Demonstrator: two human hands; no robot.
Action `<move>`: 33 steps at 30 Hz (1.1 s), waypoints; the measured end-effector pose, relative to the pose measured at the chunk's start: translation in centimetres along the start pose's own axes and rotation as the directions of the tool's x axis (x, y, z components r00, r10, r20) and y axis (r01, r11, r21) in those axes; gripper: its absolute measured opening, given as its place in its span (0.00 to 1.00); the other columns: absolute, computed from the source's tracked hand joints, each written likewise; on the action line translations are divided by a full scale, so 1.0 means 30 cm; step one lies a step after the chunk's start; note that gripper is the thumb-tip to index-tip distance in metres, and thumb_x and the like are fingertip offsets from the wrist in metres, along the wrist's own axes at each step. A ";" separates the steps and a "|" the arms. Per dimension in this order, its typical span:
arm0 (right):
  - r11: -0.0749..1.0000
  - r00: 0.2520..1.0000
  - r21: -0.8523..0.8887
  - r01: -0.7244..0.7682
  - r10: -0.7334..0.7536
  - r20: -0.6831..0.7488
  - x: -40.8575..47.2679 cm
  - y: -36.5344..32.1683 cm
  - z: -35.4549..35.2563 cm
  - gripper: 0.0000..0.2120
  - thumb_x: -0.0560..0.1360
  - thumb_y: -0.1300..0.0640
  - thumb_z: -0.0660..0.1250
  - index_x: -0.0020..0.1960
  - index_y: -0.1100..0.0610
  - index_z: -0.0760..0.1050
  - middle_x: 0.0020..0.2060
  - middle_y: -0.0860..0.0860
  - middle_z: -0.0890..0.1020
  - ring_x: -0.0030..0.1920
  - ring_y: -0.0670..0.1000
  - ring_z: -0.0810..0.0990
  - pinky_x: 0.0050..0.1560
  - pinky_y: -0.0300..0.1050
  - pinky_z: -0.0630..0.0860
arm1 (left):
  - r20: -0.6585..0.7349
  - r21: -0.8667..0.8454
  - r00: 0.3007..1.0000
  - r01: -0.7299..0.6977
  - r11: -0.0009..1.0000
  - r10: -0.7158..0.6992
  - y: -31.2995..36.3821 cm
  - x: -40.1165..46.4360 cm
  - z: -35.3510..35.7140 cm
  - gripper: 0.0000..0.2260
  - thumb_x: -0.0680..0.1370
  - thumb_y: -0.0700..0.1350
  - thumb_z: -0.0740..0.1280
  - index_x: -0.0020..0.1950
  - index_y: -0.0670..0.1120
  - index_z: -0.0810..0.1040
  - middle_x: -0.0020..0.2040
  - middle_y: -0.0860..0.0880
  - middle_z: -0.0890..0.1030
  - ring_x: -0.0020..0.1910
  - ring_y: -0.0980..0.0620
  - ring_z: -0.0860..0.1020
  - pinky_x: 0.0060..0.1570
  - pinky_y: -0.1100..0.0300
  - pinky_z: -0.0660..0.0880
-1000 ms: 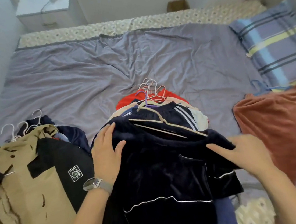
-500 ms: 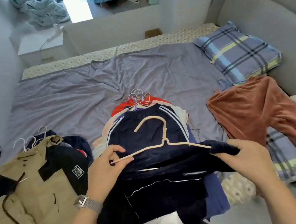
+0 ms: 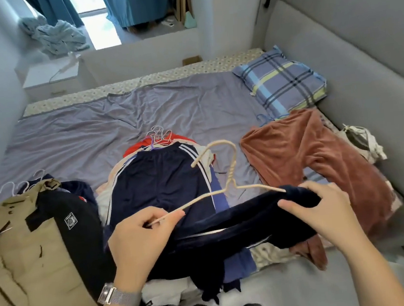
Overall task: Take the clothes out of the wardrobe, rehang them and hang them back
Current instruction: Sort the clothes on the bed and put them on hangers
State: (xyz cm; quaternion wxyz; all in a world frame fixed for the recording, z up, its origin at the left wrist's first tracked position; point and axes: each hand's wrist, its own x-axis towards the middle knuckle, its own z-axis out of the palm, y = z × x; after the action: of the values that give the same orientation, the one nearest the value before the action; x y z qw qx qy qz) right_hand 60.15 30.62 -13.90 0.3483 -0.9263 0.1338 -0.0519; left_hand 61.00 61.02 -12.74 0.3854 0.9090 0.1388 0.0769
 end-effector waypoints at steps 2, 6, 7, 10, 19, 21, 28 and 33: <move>0.998 0.995 0.002 0.060 -0.059 -0.078 -0.018 -0.011 -0.068 0.12 0.63 0.44 0.77 0.36 0.47 0.77 0.34 0.41 0.78 0.42 0.43 0.71 0.48 0.44 0.63 | -0.070 -0.033 0.997 -0.035 0.999 0.033 0.066 -0.054 -0.022 0.08 0.64 0.59 0.74 0.35 0.58 0.80 0.28 0.55 0.77 0.35 0.60 0.77 0.36 0.63 0.70; 0.986 0.974 0.089 0.141 -0.122 -0.191 -0.049 -0.068 -0.145 0.16 0.61 0.37 0.72 0.37 0.48 0.78 0.35 0.41 0.79 0.46 0.50 0.73 0.56 0.52 0.69 | -0.192 -0.098 0.975 -0.130 0.987 0.110 0.155 -0.128 -0.138 0.13 0.62 0.65 0.71 0.35 0.57 0.81 0.28 0.53 0.78 0.32 0.54 0.77 0.38 0.55 0.73; 0.979 0.968 0.116 0.168 -0.141 -0.208 -0.058 -0.090 -0.157 0.18 0.60 0.34 0.69 0.38 0.48 0.78 0.35 0.41 0.78 0.46 0.50 0.73 0.56 0.55 0.70 | -0.228 -0.100 0.966 -0.144 0.985 0.118 0.168 -0.145 -0.170 0.12 0.63 0.63 0.73 0.35 0.56 0.80 0.28 0.52 0.78 0.32 0.54 0.76 0.38 0.55 0.73; 0.957 0.950 0.164 0.240 -0.197 -0.244 -0.087 -0.157 -0.173 0.19 0.59 0.33 0.67 0.38 0.48 0.78 0.35 0.40 0.78 0.46 0.47 0.73 0.55 0.59 0.72 | -0.316 -0.067 0.940 -0.157 0.985 0.129 0.178 -0.200 -0.254 0.10 0.65 0.60 0.72 0.35 0.55 0.79 0.30 0.53 0.78 0.31 0.54 0.74 0.35 0.57 0.70; 0.919 0.916 0.042 0.391 -0.384 -0.117 -0.228 -0.321 -0.095 0.19 0.61 0.34 0.73 0.35 0.49 0.75 0.34 0.44 0.79 0.44 0.49 0.72 0.55 0.49 0.63 | -0.327 -0.145 0.945 -0.038 0.989 -0.012 -0.076 -0.385 -0.395 0.20 0.65 0.68 0.68 0.30 0.52 0.73 0.31 0.53 0.74 0.33 0.52 0.73 0.36 0.50 0.72; 0.908 0.907 0.048 0.415 -0.410 -0.094 -0.282 -0.377 -0.041 0.19 0.59 0.31 0.69 0.32 0.47 0.73 0.31 0.43 0.78 0.42 0.50 0.73 0.53 0.52 0.66 | -0.348 -0.124 0.937 -0.013 0.992 -0.031 -0.140 -0.430 -0.459 0.20 0.66 0.68 0.68 0.29 0.51 0.73 0.32 0.53 0.74 0.35 0.52 0.74 0.37 0.49 0.74; 0.878 0.873 0.078 0.473 -0.479 0.095 -0.535 -0.627 0.230 0.17 0.59 0.34 0.72 0.34 0.46 0.76 0.32 0.41 0.78 0.43 0.49 0.75 0.51 0.50 0.66 | -0.430 -0.133 0.887 0.123 0.983 -0.169 -0.465 -0.632 -0.751 0.20 0.65 0.68 0.68 0.29 0.53 0.74 0.34 0.54 0.74 0.34 0.52 0.74 0.36 0.51 0.72; 0.859 0.833 0.148 0.490 -0.512 0.209 -0.727 -0.781 0.442 0.17 0.59 0.32 0.69 0.34 0.45 0.77 0.31 0.40 0.77 0.43 0.48 0.74 0.55 0.55 0.71 | -0.484 -0.120 0.837 0.225 0.967 -0.255 -0.669 -0.743 -0.939 0.15 0.64 0.62 0.68 0.28 0.52 0.74 0.33 0.52 0.74 0.35 0.54 0.74 0.33 0.61 0.68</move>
State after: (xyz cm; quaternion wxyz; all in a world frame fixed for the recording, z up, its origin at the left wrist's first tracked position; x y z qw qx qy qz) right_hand 46.72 62.10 -8.49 0.3766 -0.9119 -0.1593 -0.0344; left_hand 29.00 86.54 -8.48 0.3698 0.8224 0.3436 0.2625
